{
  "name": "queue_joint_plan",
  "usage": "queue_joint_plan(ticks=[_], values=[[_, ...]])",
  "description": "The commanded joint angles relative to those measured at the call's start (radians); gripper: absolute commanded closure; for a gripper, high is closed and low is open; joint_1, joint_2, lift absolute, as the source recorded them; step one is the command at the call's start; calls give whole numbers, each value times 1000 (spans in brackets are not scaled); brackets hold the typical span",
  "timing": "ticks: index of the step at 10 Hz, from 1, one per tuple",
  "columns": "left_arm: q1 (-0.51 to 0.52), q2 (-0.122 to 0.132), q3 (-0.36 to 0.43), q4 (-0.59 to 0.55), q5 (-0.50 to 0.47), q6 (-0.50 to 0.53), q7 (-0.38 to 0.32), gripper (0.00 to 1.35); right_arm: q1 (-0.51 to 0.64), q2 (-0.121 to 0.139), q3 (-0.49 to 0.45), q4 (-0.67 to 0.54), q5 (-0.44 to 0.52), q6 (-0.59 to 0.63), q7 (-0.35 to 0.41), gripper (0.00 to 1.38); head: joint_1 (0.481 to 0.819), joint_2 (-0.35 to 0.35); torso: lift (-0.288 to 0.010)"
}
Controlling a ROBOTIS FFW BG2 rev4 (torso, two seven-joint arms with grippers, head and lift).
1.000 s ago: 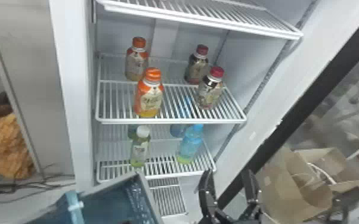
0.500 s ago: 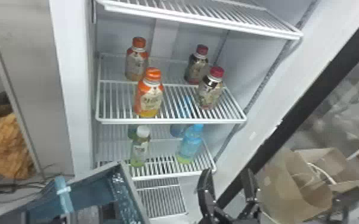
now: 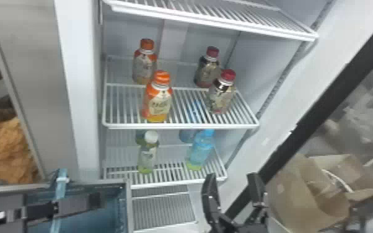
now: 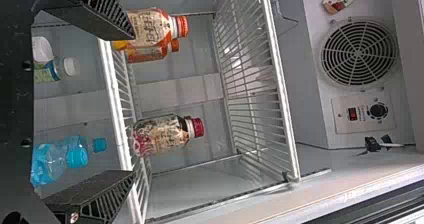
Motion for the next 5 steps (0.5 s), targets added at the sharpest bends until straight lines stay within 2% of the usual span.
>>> queue_joint_plan(ticks=[1,3,5], values=[[-1,6,29,7,-46,1,-9,1205,3,0,-2,3,-2,0,-2,82,695,-295,-40],[4,8,9,7,-50,1,-26,1205,8,-2,-4,1,-2,0,-2,82,695,-267,-40],[1,6,-9,5,-46,1,-35,1205,5,0,-4,1,2,-2,-2,82,695,-279,-40]])
